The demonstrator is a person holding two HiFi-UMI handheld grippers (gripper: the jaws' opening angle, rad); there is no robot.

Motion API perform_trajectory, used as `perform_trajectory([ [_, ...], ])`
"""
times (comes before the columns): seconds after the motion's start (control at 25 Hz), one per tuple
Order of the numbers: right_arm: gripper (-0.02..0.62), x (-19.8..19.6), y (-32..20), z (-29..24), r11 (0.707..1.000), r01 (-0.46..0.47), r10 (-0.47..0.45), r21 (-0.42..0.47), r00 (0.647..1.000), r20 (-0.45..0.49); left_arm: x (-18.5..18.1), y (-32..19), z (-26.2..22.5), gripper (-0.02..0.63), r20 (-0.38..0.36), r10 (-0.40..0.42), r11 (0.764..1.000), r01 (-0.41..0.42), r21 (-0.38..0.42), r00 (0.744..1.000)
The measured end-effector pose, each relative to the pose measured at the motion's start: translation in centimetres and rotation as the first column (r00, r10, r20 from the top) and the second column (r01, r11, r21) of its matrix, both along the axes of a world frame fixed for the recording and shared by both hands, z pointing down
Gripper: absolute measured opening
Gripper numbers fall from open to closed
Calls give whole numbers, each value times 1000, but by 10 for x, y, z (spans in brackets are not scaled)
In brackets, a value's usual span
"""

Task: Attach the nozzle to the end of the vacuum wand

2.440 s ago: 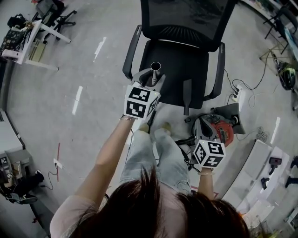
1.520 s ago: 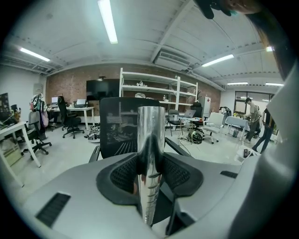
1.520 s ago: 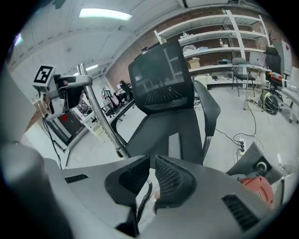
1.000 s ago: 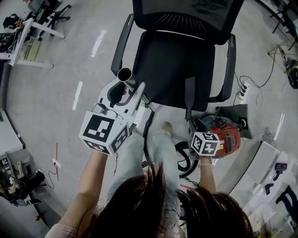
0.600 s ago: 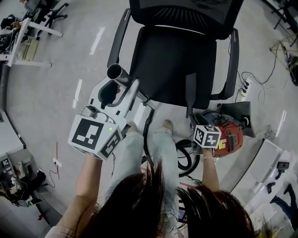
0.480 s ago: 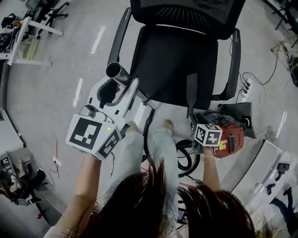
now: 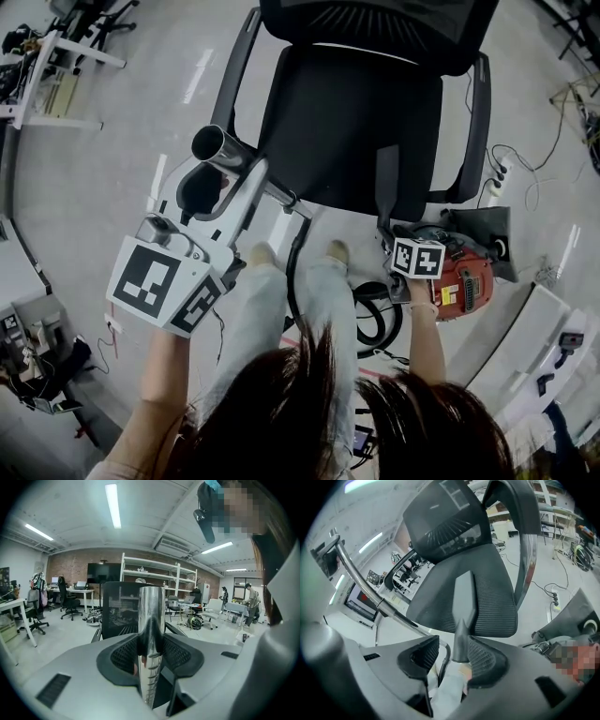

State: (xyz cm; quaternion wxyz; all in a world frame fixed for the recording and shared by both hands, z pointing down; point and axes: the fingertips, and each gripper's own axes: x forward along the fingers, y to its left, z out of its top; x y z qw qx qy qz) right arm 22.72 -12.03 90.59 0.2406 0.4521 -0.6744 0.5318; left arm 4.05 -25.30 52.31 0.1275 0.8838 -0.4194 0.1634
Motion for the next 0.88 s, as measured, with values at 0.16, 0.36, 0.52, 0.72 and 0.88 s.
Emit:
perform_trajectory([
  [0.16, 181, 7, -3, 14, 999, -5, 4, -40, 1000, -18, -3, -1, 1, 160, -6, -3, 1000, 3, -4, 1000],
  [0.36, 183, 9, -7, 27, 997, -26, 28, -76, 999, 25, -5, -3, 2, 160, -8, -7, 1000, 6, -4, 1000],
  [0.52, 184, 9, -9, 35, 995, -20, 24, -99, 999, 41, -6, -5, 3, 160, -9, -8, 1000, 8, -5, 1000],
  [0.72, 184, 5, -9, 45, 992, 19, -13, -124, 999, 51, -7, -7, 4, 160, -13, -11, 1000, 11, 1, 1000],
  [0.88, 184, 0, -11, 51, 989, 56, -48, -139, 997, 58, -6, -8, 3, 160, -22, -11, 1000, 11, 0, 1000],
])
